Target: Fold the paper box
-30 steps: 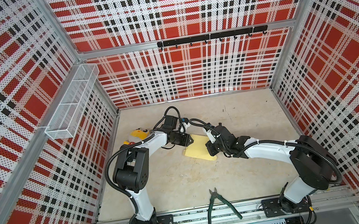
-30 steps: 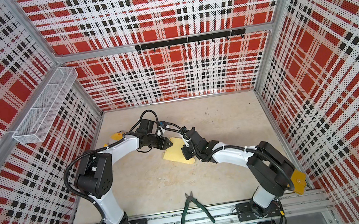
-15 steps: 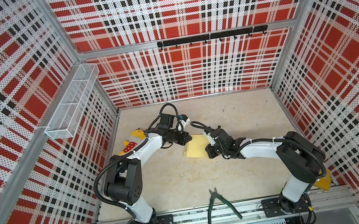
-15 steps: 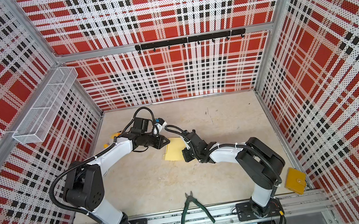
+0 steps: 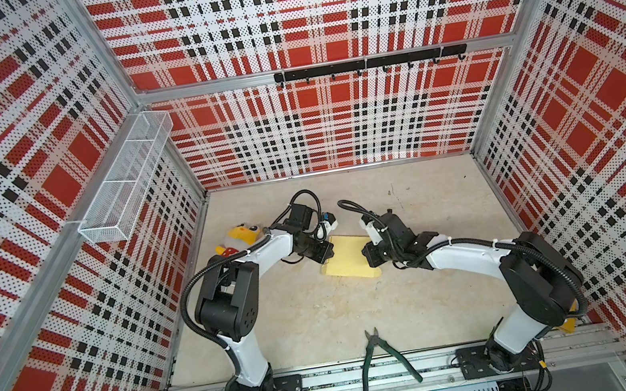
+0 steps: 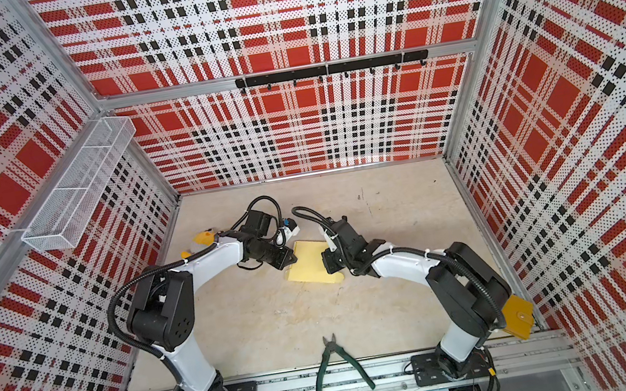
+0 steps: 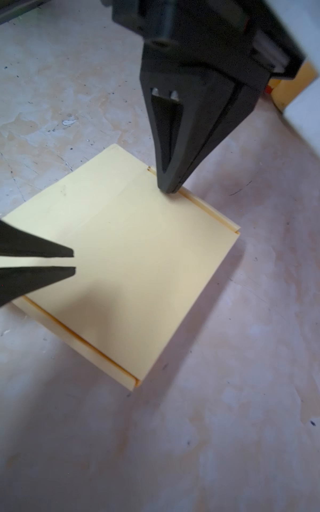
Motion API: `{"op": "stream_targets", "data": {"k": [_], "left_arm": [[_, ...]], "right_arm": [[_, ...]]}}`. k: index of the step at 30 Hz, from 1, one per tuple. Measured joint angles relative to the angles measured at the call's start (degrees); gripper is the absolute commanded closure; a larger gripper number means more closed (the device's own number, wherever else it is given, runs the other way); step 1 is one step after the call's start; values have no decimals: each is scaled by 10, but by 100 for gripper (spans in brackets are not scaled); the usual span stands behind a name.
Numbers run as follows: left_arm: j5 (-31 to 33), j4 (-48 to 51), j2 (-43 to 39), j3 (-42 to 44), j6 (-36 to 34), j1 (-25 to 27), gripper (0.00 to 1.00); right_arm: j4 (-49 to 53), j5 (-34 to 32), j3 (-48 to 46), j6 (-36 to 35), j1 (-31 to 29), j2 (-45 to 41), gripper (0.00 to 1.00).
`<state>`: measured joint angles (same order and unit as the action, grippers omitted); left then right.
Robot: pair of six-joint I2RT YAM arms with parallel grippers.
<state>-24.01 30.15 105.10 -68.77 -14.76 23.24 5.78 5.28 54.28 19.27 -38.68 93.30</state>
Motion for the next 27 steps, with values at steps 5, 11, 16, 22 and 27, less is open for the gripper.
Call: {"op": "stream_targets", "data": {"k": [5,11,16,22,27], "left_arm": [[5,1,0,-1,-9,2,100],[-1,28,-10,-8,-4,3,89],[-15,38,-38,-15,2,2,81],[-7,40,-26,-14,-3,0,78],[13,36,-23,8,-17,15,75]], "right_arm": [[-1,9,9,-8,13,13,89],[-25,22,-1,-9,13,59,89],[-27,22,-3,-18,13,58,88],[19,18,3,-37,13,30,85],[57,2,5,-69,20,-56,81]]}}
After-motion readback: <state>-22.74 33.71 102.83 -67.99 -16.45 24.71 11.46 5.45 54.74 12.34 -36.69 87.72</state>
